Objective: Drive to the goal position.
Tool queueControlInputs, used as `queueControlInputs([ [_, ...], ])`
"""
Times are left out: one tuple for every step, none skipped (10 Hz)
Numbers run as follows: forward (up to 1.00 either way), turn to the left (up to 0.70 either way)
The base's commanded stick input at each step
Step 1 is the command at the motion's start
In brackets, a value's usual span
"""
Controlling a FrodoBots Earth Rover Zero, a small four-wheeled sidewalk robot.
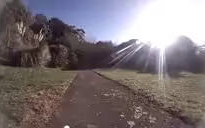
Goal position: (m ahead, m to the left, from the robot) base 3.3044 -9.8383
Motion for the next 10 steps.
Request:
queueControlInputs([
  [0.06,0.0],
  [0.06,0.0],
  [0.06,0.0],
  [0.06,0.0],
  [0.06,0.0],
  [0.06,0.0],
  [0.06,0.0],
  [0.05,0.0],
  [0.06,0.0],
  [0.06,0.0],
])
